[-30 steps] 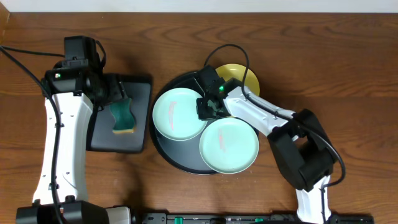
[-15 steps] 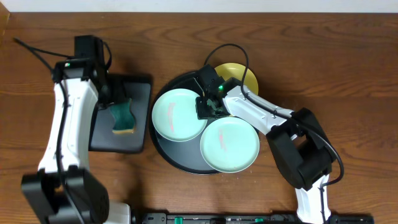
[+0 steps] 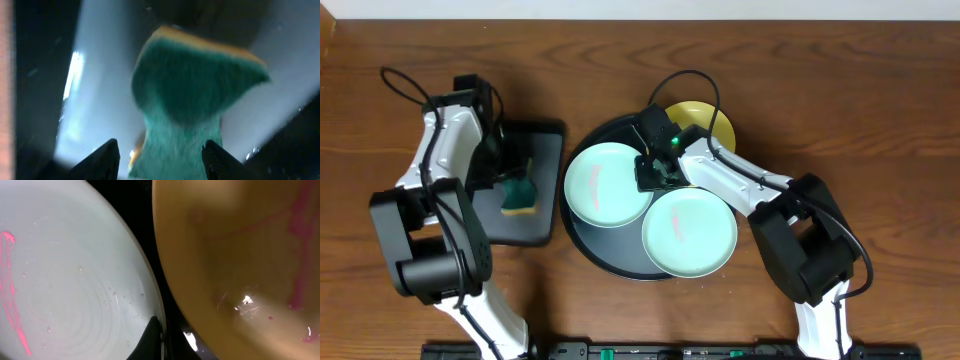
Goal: Clean dirty plates on tray and stack at the side
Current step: 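Grasp the green sponge with the left gripper and lift it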
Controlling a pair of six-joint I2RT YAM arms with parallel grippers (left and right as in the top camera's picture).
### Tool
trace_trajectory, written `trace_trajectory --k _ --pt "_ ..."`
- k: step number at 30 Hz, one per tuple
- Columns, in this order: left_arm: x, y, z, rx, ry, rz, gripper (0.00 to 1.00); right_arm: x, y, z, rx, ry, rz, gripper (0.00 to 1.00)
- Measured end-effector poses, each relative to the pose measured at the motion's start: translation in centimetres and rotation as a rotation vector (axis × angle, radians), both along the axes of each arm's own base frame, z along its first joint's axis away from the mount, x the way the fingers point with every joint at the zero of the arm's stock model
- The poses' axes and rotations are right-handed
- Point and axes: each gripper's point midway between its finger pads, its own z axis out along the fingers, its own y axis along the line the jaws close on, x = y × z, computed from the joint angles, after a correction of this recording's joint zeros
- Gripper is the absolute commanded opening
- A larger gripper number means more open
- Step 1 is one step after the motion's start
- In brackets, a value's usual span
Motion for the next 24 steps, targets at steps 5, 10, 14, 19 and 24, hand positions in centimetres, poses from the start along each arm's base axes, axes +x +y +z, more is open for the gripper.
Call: trace_trajectory --k 5,10,14,19,24 --pt "-0.1 -0.6 -1.9 -0.066 0.002 -0.022 0.46 0.0 0.0 0.0 0.000 0.000 0.000 0.01" --pt "-0.3 -1.2 -2.9 -0.093 0.006 -0.027 0.22 0.0 0.0 0.0 0.000 -0.001 0.000 0.01" --pt "-0.1 -1.5 -3.1 -0.109 -0.006 -0.013 0.08 0.0 0.0 0.0 0.000 -0.002 0.000 0.01" --pt "-0.1 -1.6 -3.1 -0.112 -0.008 0.010 0.08 0.1 0.0 0.0 0.001 -0.003 0.000 0.01" --pt "-0.3 -1.6 -2.5 -0.112 -0.002 0.019 0.07 0.1 0.0 0.0 0.002 -0.003 0.000 0.01"
